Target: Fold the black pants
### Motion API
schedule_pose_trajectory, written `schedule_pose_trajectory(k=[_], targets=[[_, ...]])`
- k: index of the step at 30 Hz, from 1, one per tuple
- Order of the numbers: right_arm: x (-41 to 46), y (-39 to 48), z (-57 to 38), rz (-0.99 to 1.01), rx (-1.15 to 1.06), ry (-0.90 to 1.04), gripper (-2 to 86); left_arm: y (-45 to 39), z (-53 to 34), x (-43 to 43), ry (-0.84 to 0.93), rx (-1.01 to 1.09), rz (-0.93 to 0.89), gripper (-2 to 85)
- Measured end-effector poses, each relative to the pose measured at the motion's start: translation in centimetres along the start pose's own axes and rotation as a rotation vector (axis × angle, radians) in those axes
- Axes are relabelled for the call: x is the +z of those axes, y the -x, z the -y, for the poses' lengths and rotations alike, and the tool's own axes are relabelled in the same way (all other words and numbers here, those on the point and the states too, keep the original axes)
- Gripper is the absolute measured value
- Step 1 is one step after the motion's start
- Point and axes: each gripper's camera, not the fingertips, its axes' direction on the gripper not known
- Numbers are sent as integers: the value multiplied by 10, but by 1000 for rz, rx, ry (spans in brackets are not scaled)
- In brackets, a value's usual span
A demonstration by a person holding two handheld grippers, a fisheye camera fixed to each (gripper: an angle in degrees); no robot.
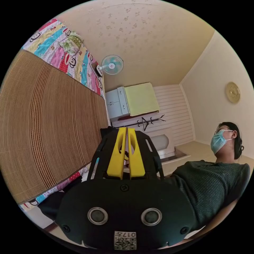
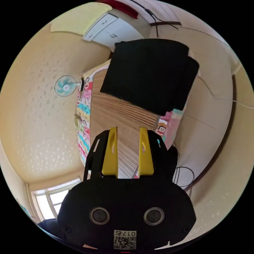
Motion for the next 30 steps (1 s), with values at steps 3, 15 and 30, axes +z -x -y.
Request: schedule_pose_trajectory(k=[3, 15, 30], targets=[[0, -26, 28, 52, 94, -5, 158, 10, 7, 32, 22, -2, 47, -10], [-75, 142, -25, 222, -455, -241, 31, 54, -38, 24, -236, 11, 211, -10], [181, 318, -204, 239, -1011, 683, 20, 158, -48, 57, -330, 40, 228, -10]])
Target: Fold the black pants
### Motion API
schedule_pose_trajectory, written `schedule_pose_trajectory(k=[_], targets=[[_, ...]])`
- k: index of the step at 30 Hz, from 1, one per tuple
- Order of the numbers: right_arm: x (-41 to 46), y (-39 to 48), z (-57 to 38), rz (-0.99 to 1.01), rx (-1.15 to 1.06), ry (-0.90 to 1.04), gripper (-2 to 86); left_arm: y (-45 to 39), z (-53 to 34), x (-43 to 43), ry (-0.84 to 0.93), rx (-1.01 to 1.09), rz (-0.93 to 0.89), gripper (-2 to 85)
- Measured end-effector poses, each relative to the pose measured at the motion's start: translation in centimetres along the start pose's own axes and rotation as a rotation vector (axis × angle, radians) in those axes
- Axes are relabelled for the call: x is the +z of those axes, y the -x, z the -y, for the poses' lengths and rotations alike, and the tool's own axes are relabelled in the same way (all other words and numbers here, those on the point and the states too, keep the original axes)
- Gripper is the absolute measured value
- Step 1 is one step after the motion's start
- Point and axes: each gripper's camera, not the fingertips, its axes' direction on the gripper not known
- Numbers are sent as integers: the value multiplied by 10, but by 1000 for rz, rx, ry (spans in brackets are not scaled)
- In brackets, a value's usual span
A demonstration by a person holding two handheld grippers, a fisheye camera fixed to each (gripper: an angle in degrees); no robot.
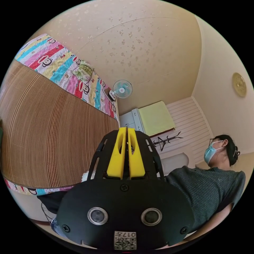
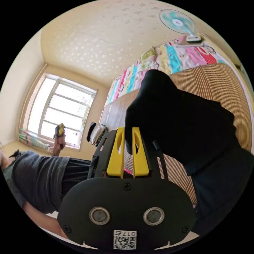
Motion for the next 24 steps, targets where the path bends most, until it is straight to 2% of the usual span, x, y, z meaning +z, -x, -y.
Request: schedule_pose_trajectory(k=[2, 4, 6, 9, 11, 13, 15, 16, 17, 20, 24], targets=[[-1, -24, -27, 113, 94, -112, 21, 16, -8, 5, -1, -16, 13, -10], [-21, -49, -63, 131, 216, -268, 26, 36, -22, 11, -6, -43, 39, -10], [-57, -73, -116, -39, 407, -447, 44, 48, -32, 16, -7, -52, 57, -10], [-90, -80, -169, -349, 576, -581, 115, 67, -49, 32, 6, -61, 91, -10], [-93, -78, -180, -451, 546, -589, 148, 77, -59, 47, 17, -63, 96, -10], [-82, -87, -179, -504, 525, -513, 160, 87, -71, 73, 27, -61, 91, -10], [-51, -117, -172, -453, 559, -337, 138, 94, -79, 98, 54, -55, 91, -9], [-44, -123, -172, -437, 579, -312, 121, 96, -84, 118, 84, -48, 99, -9], [-36, -124, -174, -400, 571, -314, 86, 97, -86, 128, 100, -42, 105, -8], [-26, -87, -180, -276, 422, -400, 56, 89, -98, 181, 183, 35, 137, -1], [4, -9, -181, 45, 139, -425, 33, 52, -118, 286, 393, 257, 180, 42]])
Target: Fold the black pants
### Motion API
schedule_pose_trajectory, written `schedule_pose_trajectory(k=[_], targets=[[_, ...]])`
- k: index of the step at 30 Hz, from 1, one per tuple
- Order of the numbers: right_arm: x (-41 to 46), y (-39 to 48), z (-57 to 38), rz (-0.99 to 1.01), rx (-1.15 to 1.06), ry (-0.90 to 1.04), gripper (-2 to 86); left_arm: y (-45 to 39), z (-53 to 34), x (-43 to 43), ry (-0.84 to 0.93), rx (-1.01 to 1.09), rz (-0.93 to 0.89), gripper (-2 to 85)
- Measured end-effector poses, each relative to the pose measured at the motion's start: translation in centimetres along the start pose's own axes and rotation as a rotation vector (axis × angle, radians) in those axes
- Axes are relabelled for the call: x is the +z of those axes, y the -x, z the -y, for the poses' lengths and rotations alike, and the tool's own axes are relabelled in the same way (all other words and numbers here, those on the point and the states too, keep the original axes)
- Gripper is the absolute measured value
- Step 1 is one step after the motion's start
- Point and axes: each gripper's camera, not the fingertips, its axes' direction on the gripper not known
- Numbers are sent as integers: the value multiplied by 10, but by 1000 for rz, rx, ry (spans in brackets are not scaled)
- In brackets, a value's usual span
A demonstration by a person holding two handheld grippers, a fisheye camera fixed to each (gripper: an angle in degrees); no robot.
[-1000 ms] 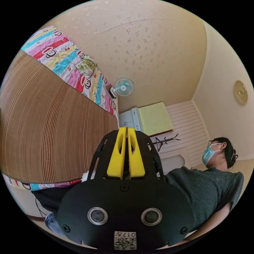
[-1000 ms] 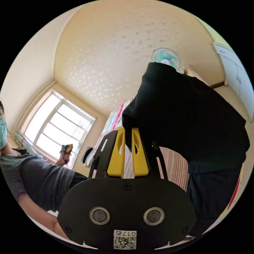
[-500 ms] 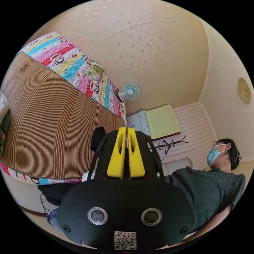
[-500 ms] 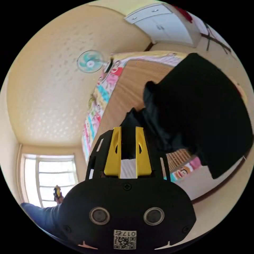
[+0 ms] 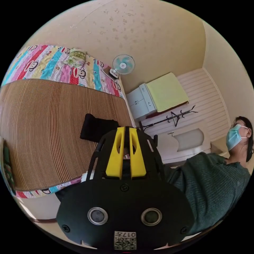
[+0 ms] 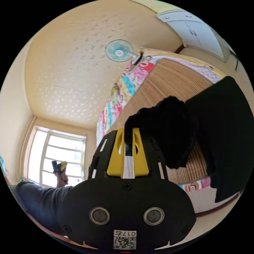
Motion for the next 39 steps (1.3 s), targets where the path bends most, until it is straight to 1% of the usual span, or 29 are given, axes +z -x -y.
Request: schedule_pose_trajectory(k=[1, 2, 3, 4, 6, 7, 9, 10, 11, 12, 13, 14, 15, 16, 18, 19, 22, 23, 24, 26, 28, 29, 30, 31, 32, 34, 35, 37, 39], targets=[[8, 13, -3, 39, -30, 29, 31, -25, 10, 37, 93, 103, 62, 56], [24, 40, -11, 93, -98, 89, 27, -37, 14, 56, 138, 145, 109, 63], [40, 69, -22, 126, -169, 167, 25, -62, 19, 95, 219, 242, 204, 84], [47, 82, -29, 145, -200, 195, 23, -85, 21, 132, 277, 340, 291, 113], [68, 129, -60, 245, -282, 256, 21, -114, 19, 175, 291, 468, 405, 148], [71, 138, -68, 274, -297, 265, 21, -129, 16, 194, 271, 540, 430, 154], [79, 178, -98, 369, -396, 293, 23, -142, 11, 216, 254, 596, 446, 156], [79, 187, -105, 386, -428, 295, 24, -147, 9, 222, 223, 599, 492, 149], [76, 203, -119, 393, -484, 285, 26, -149, 7, 221, 192, 595, 518, 142], [70, 215, -132, 396, -529, 263, 31, -156, 0, 205, 95, 603, 518, 117], [65, 219, -137, 398, -550, 252, 34, -160, -7, 185, 18, 610, 494, 82], [57, 225, -148, 418, -594, 235, 41, -163, -10, 174, -18, 619, 479, 62], [50, 229, -161, 454, -642, 235, 49, -167, -16, 148, -92, 639, 422, 21], [47, 232, -168, 470, -666, 242, 54, -169, -17, 124, -140, 638, 348, 13], [34, 235, -201, 556, -761, 227, 66, -174, -13, 88, -213, 610, 262, 5], [31, 233, -211, 559, -773, 210, 67, -179, -10, 68, -248, 599, 235, 2], [15, 221, -261, 439, -823, 112, 79, -191, -5, 17, -354, 553, 156, -1], [12, 214, -283, 353, -834, 85, 92, -193, -4, 7, -371, 545, 130, -1], [12, 208, -304, 272, -833, 75, 108, -199, -3, -14, -404, 538, 83, -2], [16, 202, -333, 179, -813, 99, 133, -215, -5, -45, -458, 546, 64, -2], [22, 204, -365, 75, -841, 114, 153, -238, -8, -89, -514, 567, 41, -2], [27, 208, -388, -23, -879, 90, 161, -244, -8, -99, -522, 579, 27, -2], [35, 216, -410, -120, -916, 63, 168, -257, -11, -119, -540, 618, 8, -2], [40, 221, -420, -160, -926, 55, 171, -273, -17, -137, -568, 664, 17, -1], [55, 231, -435, -219, -931, 64, 178, -281, -20, -146, -586, 685, 32, -1], [80, 252, -457, -236, -973, 90, 193, -306, -34, -180, -635, 717, 49, 0], [97, 269, -476, -254, -1034, 76, 200, -309, -36, -188, -646, 715, 40, 1], [127, 292, -507, -355, -1149, 39, 204, -321, -46, -221, -689, 719, 14, 3], [173, 315, -549, -583, -1288, -38, 208, -330, -53, -245, -714, 725, 13, 5]])
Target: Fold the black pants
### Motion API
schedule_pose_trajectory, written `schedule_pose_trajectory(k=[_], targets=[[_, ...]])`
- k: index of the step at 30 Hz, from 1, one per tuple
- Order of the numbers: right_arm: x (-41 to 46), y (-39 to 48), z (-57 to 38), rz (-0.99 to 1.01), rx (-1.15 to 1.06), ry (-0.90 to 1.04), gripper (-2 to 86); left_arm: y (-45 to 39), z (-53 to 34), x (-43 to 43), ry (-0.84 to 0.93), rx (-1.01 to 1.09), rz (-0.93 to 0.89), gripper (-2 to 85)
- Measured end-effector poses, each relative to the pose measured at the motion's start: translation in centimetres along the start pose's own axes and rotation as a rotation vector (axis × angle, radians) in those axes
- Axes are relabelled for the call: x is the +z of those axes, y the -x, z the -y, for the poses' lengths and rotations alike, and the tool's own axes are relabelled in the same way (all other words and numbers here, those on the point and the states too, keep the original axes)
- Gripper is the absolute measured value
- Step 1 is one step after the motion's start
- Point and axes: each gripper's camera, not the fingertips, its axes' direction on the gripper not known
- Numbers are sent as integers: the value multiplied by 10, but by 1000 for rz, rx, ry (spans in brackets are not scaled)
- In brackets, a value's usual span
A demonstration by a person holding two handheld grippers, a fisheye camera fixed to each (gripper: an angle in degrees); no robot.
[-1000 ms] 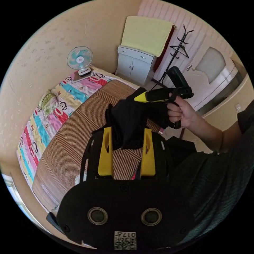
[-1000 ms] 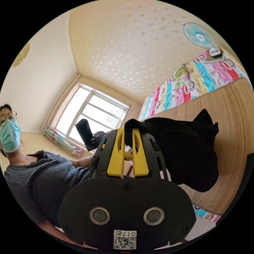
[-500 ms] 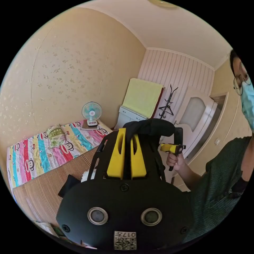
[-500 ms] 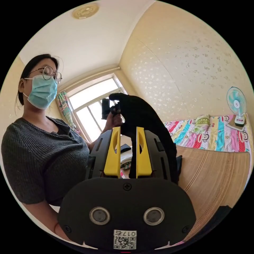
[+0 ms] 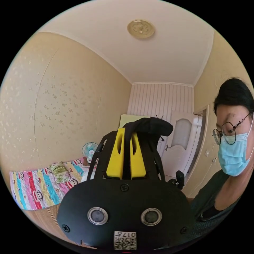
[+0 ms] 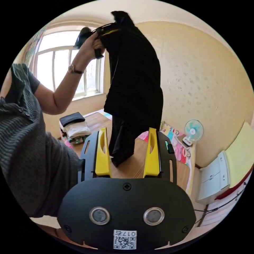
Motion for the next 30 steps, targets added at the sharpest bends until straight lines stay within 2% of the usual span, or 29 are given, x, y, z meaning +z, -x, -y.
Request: schedule_pose_trajectory(k=[3, 7, 10, 12, 15, 19, 21, 23, 26, 30], targets=[[6, 67, 18, -252, -103, -79, 188, -2, 26, -34, -30, -8, -38, 9], [-9, 93, 35, -364, -12, -243, 94, 6, 57, -86, -55, -6, -66, 13], [-51, 71, 44, -331, 168, -444, 65, 20, 76, -127, -59, -16, -39, 16], [-90, 39, 52, -226, 278, -605, 56, 33, 88, -149, -52, -23, -36, 19], [-118, 2, 75, 2, 309, -690, 50, 58, 109, -180, -12, -18, -110, 26], [-145, -19, 97, 127, 355, -758, 48, 81, 127, -232, 18, 50, -252, 33], [-159, -25, 111, 204, 344, -747, 48, 80, 130, -256, 17, 92, -252, 34], [-167, -22, 123, 194, 306, -739, 47, 73, 134, -277, -17, 137, -216, 35], [-178, -18, 147, 76, 255, -733, 46, 66, 153, -300, -62, 165, -164, 34], [-184, -48, 171, 97, 215, -757, 44, 67, 194, -317, -135, 196, -125, 38]])
